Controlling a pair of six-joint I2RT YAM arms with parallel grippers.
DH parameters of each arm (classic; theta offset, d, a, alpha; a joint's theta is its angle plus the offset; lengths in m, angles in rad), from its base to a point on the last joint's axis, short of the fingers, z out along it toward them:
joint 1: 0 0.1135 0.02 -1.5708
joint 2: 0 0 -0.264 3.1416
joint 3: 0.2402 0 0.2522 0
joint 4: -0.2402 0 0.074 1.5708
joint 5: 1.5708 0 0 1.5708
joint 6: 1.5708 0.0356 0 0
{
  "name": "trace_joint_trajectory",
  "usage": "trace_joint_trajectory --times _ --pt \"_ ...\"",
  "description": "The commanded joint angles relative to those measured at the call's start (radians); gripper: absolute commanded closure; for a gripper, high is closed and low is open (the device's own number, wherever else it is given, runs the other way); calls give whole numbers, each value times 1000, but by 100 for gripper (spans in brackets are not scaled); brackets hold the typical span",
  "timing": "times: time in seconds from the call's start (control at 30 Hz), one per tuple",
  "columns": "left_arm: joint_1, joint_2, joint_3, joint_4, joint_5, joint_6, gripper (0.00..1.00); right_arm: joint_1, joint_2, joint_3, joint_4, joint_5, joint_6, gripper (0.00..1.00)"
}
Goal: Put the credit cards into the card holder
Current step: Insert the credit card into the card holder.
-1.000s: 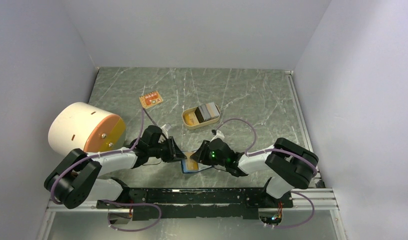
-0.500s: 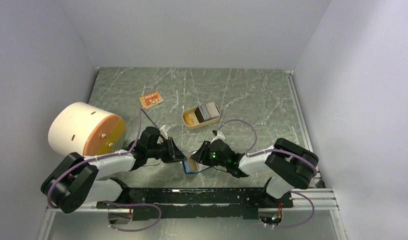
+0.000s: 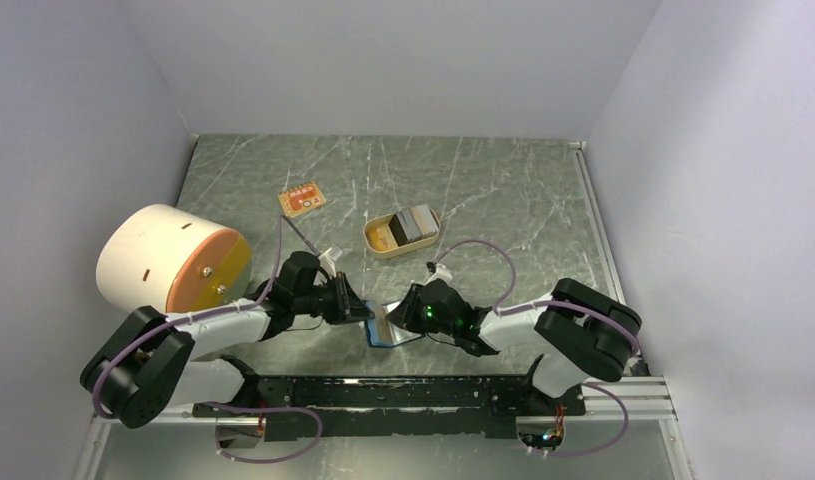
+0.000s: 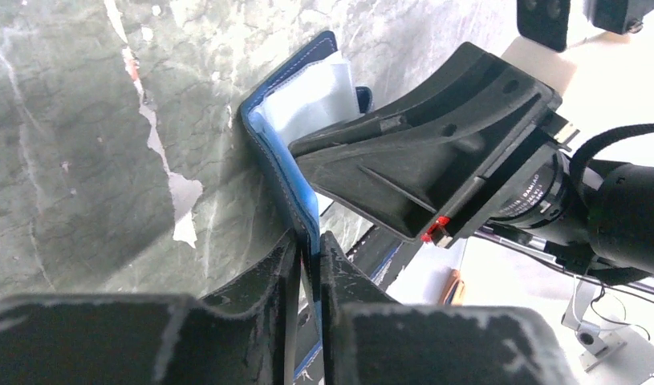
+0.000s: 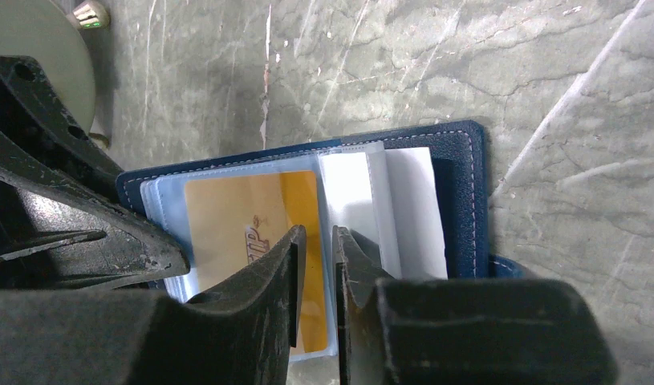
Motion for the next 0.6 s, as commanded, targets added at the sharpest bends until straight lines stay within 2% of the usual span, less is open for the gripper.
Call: trace_joint_trajectory --times 0.0,0.07,0.17,0.27,0.43,0.53,0.57 --pt "-7 -33 23 109 76 12 87 7 22 -22 11 -7 0 78" --pt "-7 -28 16 133 84 9 91 7 24 -24 13 -7 1 79" --pt "-7 0 16 149 94 15 91 7 27 -23 14 -7 -1 79" --pt "-6 15 1 200 111 5 84 7 36 -23 22 -13 1 79" --pt "-6 14 -10 275 152 -12 83 7 43 -32 36 -14 12 79" --pt "-7 6 -8 271 149 -3 77 7 42 -29 33 -13 11 79" --pt "-7 6 -6 256 143 2 77 7 45 -26 34 -14 12 79"
